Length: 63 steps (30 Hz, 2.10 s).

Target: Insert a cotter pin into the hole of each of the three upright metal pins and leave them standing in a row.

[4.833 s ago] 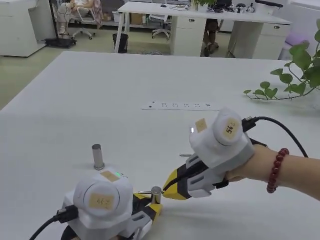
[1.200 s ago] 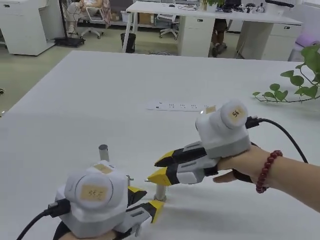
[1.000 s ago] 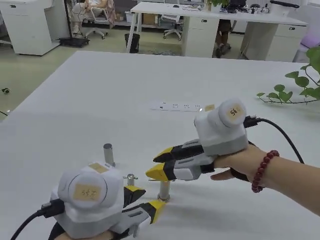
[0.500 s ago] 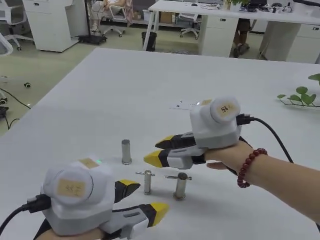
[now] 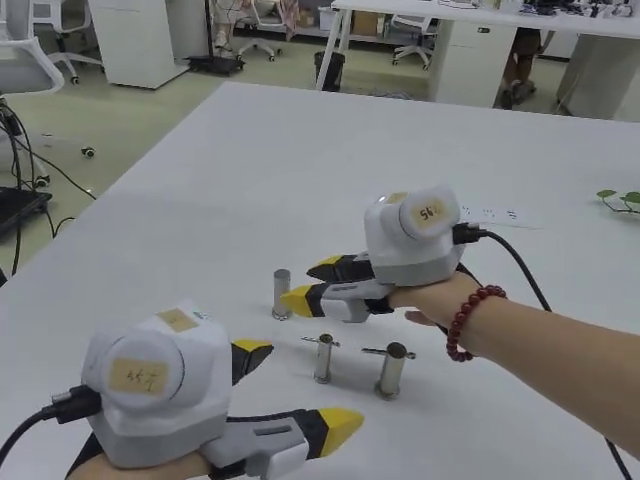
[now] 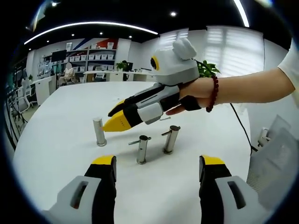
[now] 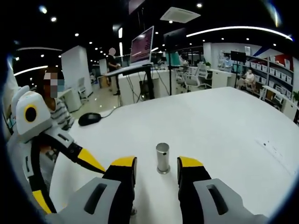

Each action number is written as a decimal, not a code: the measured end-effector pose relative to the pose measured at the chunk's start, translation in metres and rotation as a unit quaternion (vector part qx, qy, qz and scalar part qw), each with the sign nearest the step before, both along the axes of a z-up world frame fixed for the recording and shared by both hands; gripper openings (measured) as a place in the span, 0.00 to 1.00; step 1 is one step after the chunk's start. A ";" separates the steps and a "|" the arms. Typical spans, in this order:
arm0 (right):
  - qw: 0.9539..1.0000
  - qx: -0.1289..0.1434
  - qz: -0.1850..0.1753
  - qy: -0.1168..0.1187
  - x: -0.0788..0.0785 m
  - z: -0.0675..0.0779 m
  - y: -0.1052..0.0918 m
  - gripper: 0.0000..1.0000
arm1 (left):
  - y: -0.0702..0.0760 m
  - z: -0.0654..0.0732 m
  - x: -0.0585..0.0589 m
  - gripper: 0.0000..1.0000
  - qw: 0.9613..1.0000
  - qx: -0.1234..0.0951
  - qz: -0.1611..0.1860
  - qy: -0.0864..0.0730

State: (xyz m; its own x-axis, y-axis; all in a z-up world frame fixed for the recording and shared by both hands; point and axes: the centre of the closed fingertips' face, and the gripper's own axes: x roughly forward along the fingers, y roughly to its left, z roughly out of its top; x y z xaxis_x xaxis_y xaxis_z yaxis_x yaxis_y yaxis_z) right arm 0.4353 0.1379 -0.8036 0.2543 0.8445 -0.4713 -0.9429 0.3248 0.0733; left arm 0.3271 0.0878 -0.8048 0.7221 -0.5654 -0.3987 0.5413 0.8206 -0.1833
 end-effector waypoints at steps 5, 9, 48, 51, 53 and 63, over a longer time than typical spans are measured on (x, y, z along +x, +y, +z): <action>1.000 0.013 -0.008 0.004 0.005 -0.004 0.009 0.36 | 0.003 0.005 0.001 0.82 1.000 -0.004 0.000 -0.012; 1.000 0.021 -0.008 0.004 0.008 -0.004 0.016 0.34 | 0.006 0.010 0.002 0.88 1.000 -0.009 0.001 -0.024; 0.999 -0.034 0.002 -0.008 0.016 -0.017 0.005 0.13 | 0.001 0.020 0.003 0.99 0.999 0.007 -0.023 -0.041; 0.999 -0.039 0.001 -0.012 0.016 -0.015 -0.004 0.13 | 0.001 0.021 0.002 0.99 0.999 0.008 -0.024 -0.041; 0.999 -0.039 0.000 -0.013 0.016 -0.013 -0.011 0.13 | 0.000 0.021 0.001 0.99 0.999 0.009 -0.025 -0.041; 0.999 -0.047 -0.005 -0.016 0.014 -0.011 -0.048 0.13 | -0.004 0.022 -0.001 0.99 0.999 0.010 -0.029 -0.041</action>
